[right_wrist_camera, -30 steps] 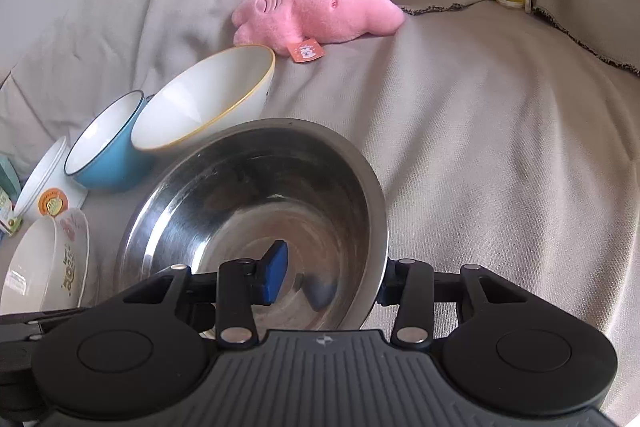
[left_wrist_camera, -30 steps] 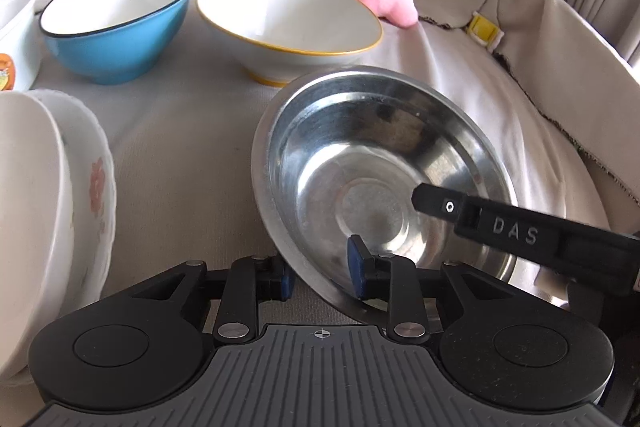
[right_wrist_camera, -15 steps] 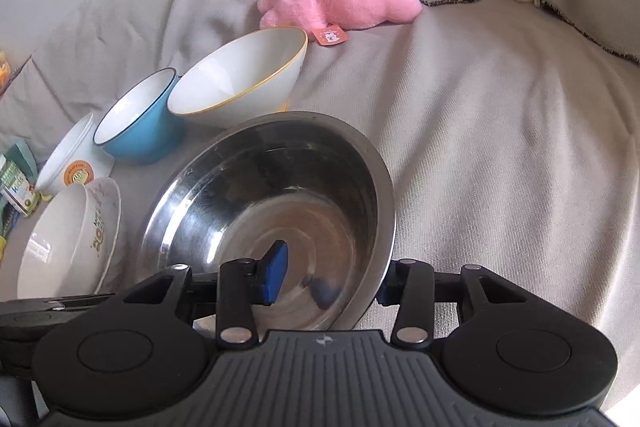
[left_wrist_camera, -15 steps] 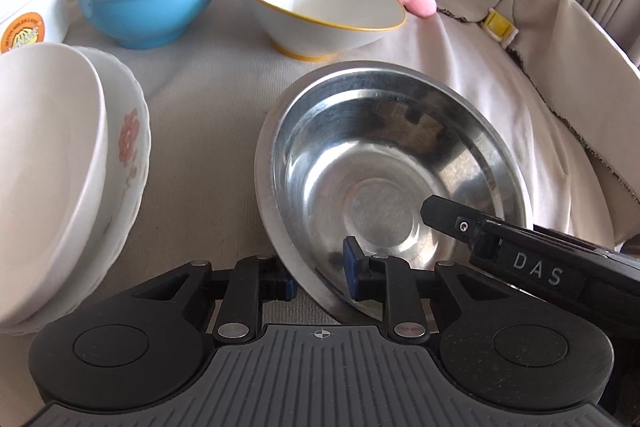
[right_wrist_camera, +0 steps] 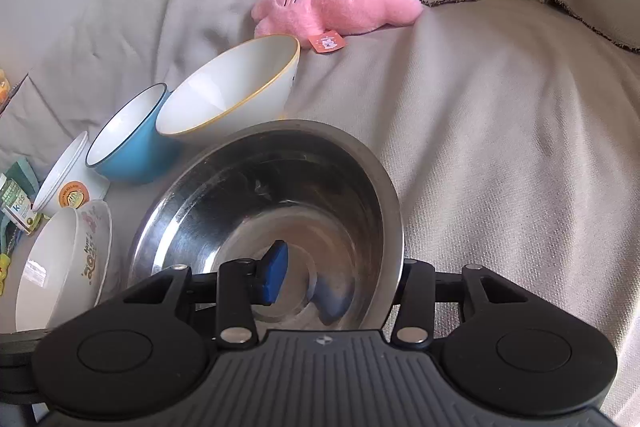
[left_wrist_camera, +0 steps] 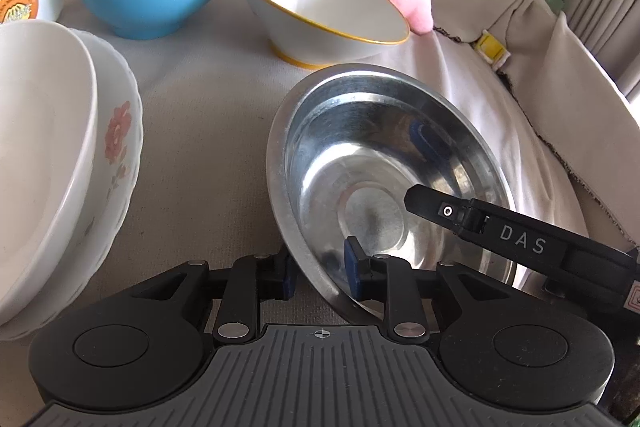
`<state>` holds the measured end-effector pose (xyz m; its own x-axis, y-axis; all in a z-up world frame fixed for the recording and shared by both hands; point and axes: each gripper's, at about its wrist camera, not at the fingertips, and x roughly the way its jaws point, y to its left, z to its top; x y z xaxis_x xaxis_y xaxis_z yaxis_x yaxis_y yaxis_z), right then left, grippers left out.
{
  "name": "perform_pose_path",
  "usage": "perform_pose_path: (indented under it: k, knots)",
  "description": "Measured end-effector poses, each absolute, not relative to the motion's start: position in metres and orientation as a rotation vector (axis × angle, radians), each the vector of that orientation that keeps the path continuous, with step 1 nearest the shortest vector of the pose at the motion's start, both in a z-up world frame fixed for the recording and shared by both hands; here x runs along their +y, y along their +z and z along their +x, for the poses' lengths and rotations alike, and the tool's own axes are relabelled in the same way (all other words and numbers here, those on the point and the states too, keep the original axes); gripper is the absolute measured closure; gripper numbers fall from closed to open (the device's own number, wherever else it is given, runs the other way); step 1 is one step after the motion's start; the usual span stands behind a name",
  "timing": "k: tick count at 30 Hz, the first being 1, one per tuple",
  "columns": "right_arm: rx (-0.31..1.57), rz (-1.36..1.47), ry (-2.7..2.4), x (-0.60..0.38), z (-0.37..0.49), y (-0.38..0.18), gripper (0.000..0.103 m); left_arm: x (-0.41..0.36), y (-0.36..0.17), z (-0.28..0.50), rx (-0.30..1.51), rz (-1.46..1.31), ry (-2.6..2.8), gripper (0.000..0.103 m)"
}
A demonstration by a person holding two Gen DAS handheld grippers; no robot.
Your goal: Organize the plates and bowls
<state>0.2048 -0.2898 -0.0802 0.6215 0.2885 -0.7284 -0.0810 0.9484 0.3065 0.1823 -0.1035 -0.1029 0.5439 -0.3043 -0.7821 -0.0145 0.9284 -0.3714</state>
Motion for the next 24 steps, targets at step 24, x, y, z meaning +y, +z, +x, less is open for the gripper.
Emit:
perform_pose_path:
  k: [24]
  knots:
    - [0.647, 0.113, 0.268, -0.222, 0.136, 0.044, 0.06, -0.041, 0.002, 0.113, 0.712, -0.343, -0.17, 0.08]
